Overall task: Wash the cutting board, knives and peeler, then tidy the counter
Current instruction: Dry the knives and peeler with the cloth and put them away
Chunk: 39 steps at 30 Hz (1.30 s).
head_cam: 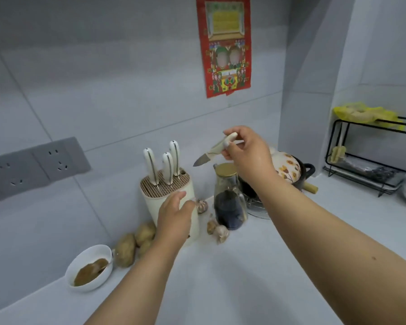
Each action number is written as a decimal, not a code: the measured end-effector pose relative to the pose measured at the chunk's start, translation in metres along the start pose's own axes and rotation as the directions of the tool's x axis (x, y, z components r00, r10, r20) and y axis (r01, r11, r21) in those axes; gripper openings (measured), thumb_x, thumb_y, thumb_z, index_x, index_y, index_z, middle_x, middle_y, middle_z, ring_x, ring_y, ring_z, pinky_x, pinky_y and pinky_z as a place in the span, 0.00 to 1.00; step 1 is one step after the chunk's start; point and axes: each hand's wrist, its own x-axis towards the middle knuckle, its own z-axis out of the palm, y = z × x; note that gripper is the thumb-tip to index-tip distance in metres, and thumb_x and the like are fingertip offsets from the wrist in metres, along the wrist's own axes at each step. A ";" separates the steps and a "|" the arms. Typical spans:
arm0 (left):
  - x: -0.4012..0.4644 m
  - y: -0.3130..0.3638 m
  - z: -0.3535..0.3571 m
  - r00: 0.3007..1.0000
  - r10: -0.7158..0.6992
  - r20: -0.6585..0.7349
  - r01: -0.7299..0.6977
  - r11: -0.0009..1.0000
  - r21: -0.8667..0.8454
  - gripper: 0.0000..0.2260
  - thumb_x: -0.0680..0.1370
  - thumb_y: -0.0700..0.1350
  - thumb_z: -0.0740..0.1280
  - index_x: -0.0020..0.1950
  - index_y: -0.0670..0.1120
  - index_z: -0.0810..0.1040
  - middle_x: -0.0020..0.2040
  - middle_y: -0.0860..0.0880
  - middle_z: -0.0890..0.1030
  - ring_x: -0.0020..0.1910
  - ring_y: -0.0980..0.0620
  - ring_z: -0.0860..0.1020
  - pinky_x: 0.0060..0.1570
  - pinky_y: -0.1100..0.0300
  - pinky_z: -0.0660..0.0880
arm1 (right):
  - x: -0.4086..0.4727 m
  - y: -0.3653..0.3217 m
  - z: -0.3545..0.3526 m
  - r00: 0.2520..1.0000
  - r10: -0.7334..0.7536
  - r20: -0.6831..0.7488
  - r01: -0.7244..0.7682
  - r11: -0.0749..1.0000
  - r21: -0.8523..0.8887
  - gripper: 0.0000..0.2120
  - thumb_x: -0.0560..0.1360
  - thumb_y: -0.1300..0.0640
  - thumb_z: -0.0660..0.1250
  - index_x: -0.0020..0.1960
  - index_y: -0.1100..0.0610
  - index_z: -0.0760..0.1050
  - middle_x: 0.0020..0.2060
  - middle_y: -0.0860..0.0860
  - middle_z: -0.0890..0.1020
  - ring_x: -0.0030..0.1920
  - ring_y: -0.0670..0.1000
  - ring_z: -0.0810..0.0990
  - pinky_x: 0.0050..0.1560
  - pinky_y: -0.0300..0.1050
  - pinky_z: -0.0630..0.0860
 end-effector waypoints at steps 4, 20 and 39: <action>0.028 -0.018 -0.009 0.988 0.116 0.104 -0.150 0.890 0.432 0.28 0.81 0.55 0.59 0.79 0.50 0.57 0.80 0.52 0.53 0.78 0.54 0.49 0.76 0.53 0.46 | 0.032 -0.002 0.038 0.995 -0.064 0.077 0.075 0.988 -0.139 0.07 0.79 0.58 0.63 0.55 0.50 0.74 0.45 0.51 0.81 0.45 0.51 0.82 0.51 0.54 0.80; 0.029 -0.045 -0.003 0.960 0.251 0.126 -0.275 0.744 0.609 0.38 0.78 0.58 0.60 0.79 0.50 0.41 0.79 0.54 0.39 0.77 0.56 0.36 0.76 0.53 0.37 | 0.093 0.021 0.116 0.961 -0.010 0.275 0.104 0.938 -0.331 0.11 0.77 0.62 0.63 0.58 0.59 0.75 0.45 0.51 0.77 0.46 0.58 0.81 0.51 0.55 0.78; 0.029 -0.052 -0.002 0.949 0.278 0.147 -0.307 0.718 0.625 0.41 0.76 0.59 0.61 0.79 0.49 0.40 0.79 0.54 0.38 0.76 0.56 0.34 0.76 0.51 0.39 | 0.085 0.065 0.119 0.919 0.253 0.301 -0.226 0.967 -0.120 0.11 0.81 0.57 0.60 0.59 0.60 0.76 0.47 0.54 0.79 0.33 0.48 0.80 0.42 0.41 0.81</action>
